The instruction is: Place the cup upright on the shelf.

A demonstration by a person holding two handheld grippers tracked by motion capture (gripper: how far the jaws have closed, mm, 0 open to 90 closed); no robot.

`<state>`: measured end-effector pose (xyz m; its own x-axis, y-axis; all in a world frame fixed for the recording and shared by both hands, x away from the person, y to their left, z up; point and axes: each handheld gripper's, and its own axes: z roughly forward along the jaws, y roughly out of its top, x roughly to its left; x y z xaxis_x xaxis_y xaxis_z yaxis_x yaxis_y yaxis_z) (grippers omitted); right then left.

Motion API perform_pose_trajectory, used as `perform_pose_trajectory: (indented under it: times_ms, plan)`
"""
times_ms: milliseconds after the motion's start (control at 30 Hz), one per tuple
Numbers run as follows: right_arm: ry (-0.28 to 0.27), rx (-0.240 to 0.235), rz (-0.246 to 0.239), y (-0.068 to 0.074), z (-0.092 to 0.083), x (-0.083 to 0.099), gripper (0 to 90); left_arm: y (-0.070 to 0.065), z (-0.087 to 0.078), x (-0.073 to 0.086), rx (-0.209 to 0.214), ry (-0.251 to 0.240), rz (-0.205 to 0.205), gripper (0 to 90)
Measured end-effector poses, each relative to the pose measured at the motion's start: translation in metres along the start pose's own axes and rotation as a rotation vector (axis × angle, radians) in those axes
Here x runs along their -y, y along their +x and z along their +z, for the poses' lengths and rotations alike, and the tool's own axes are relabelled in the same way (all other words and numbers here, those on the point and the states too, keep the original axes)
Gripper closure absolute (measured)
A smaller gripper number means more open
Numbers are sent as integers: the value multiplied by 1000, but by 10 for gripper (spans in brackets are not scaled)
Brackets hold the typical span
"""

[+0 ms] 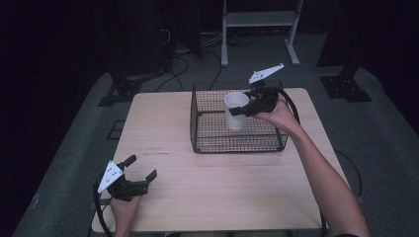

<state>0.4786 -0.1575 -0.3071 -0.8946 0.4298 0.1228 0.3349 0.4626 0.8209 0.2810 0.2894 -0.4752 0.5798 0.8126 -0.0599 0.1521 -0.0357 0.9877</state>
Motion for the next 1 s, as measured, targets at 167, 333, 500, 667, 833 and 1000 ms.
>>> perform_pose_trajectory:
  times_ms: [167, 333, 500, 667, 833, 1000]
  plan:
    - [-12, 15, 1, -8, 8, -4, 187, 0, 0, 0, 1, 0, 4, 0]
    - [-17, 3, 20, -18, 17, -7, 187, 0, 0, 0, 0, 2, 5, 0]
    - [-38, -4, 33, -22, 24, -12, 187, -1, 0, 0, 2, 5, 6, 0]
    - [-6, -15, 42, -26, 39, -10, 188, -1, 0, 0, 6, 3, 3, 0]
    - [17, -17, 51, -33, 53, -6, 188, 0, 0, 0, 6, -5, -7, 0]
    - [28, -27, 62, -37, 60, -7, 188, 1, 0, 0, 7, -7, -9, 0]
